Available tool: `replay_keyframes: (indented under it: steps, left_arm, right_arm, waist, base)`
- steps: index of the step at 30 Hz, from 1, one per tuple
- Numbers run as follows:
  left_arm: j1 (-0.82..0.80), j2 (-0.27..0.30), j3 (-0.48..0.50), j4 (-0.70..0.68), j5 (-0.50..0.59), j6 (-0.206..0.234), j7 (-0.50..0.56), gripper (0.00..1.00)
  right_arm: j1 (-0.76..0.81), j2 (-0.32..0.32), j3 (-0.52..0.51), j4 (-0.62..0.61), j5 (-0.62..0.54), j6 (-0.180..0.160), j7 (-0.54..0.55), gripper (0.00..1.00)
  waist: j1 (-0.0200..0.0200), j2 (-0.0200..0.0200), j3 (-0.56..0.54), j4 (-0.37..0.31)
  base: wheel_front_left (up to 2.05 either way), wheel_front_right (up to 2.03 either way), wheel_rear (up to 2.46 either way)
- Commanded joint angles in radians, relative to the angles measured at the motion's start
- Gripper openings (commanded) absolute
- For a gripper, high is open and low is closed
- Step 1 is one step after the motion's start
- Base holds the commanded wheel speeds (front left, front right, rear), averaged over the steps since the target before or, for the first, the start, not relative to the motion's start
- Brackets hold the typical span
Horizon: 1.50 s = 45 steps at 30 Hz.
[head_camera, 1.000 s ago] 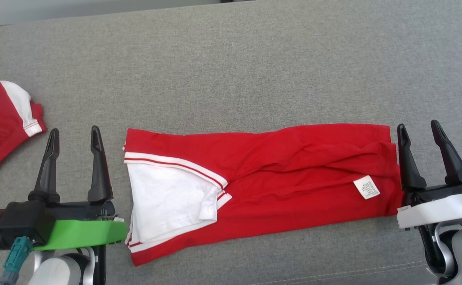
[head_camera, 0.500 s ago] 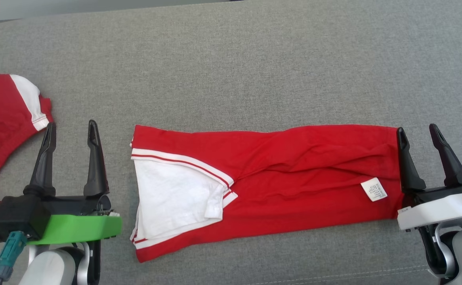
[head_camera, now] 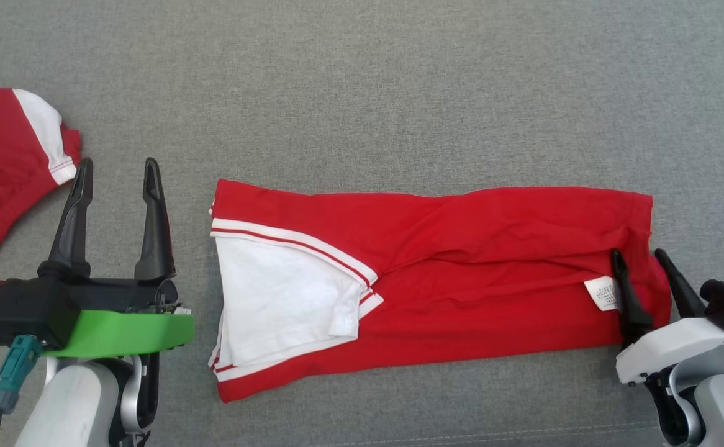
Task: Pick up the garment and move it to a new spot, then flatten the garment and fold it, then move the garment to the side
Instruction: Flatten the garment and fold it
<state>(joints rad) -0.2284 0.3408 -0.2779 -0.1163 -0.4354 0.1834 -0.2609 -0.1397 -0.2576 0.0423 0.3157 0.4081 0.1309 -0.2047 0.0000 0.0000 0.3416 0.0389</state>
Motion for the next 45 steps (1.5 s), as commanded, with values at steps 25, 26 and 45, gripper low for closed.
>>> replay_keyframes:
  steps: [25, 26, 45]
  left_arm:
    - [-0.026, -0.039, 0.079, 0.016, 0.043, -0.055, -0.004, 1.0]
    - [-0.026, -0.04, 0.079, 0.017, 0.045, -0.056, -0.004, 1.0]
    - [-0.007, -0.023, 0.082, 0.025, 0.039, -0.048, 0.009, 1.0]
  right_arm:
    - [-0.138, -0.14, -0.087, 0.188, 0.138, -0.001, -0.062, 0.0]
    - [-0.14, -0.145, -0.104, 0.193, 0.136, -0.001, -0.062, 0.0]
    - [-0.177, 0.062, 0.176, -0.275, 0.054, -0.001, 0.069, 0.0]
  waist:
    - [0.0, 0.0, 0.013, -0.027]
    - [0.0, 0.0, 0.013, -0.028]
    - [0.0, 0.0, -0.032, -0.045]
  base:
    - [0.0, 0.0, 0.0]
    - [0.0, 0.0, 0.0]
    - [0.0, 0.0, 0.0]
